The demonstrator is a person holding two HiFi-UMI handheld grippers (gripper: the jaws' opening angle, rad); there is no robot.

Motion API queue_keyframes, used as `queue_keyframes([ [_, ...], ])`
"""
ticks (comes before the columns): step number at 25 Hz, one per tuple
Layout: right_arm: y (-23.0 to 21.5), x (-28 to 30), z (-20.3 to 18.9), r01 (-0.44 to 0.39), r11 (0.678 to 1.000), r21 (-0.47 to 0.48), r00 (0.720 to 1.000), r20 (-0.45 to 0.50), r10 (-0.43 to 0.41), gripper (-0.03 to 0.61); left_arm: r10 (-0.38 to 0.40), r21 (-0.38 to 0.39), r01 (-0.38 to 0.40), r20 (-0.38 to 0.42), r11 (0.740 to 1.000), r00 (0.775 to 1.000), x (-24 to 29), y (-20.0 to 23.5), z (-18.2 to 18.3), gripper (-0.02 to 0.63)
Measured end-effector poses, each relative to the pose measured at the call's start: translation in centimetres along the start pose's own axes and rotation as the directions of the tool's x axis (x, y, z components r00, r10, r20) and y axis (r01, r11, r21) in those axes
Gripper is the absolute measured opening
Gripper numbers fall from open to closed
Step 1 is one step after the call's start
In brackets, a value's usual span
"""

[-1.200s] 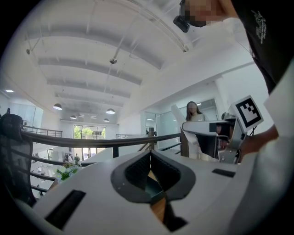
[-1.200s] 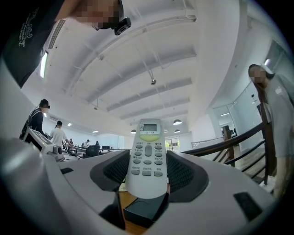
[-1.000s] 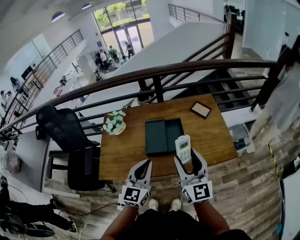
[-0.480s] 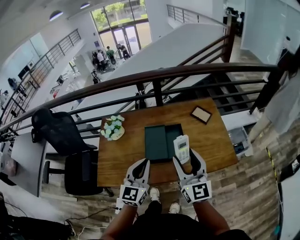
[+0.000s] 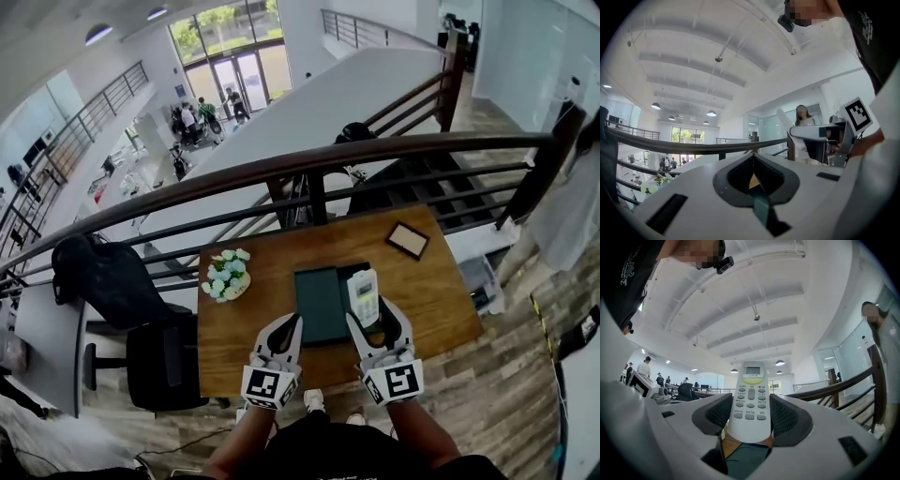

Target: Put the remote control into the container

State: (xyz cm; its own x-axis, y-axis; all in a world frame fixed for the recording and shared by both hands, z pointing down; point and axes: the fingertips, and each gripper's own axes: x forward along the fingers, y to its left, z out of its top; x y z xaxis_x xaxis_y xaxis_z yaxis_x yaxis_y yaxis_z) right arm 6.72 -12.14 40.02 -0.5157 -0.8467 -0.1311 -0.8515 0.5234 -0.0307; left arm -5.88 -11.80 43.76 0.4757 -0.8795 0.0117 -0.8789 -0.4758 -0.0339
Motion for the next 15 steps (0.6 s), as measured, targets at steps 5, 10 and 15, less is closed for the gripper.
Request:
queue_keyframes([
  [5,0.7,2.7,-0.3,0.016,0.999,-0.037,1.0,-0.011,-0.016,0.247,-0.05,-0.009,0.05,0.003,0.999,0.999,1.2,2.0,-0.1,0.008],
  [10,1.1,5.2,-1.4,0.049,0.998,-0.034,0.998,-0.025,-0.05,0.247,-0.086,-0.025,0.086,0.009,0.996,0.996,2.4,4.2,-0.6,0.008],
  [15,1.0,6.8,-2.2,0.097,0.995,-0.025,0.994,-0.046,-0.098,0.247,-0.106,-0.023,0.106,0.003,0.994,0.994,3.2,6.4,-1.1,0.008],
])
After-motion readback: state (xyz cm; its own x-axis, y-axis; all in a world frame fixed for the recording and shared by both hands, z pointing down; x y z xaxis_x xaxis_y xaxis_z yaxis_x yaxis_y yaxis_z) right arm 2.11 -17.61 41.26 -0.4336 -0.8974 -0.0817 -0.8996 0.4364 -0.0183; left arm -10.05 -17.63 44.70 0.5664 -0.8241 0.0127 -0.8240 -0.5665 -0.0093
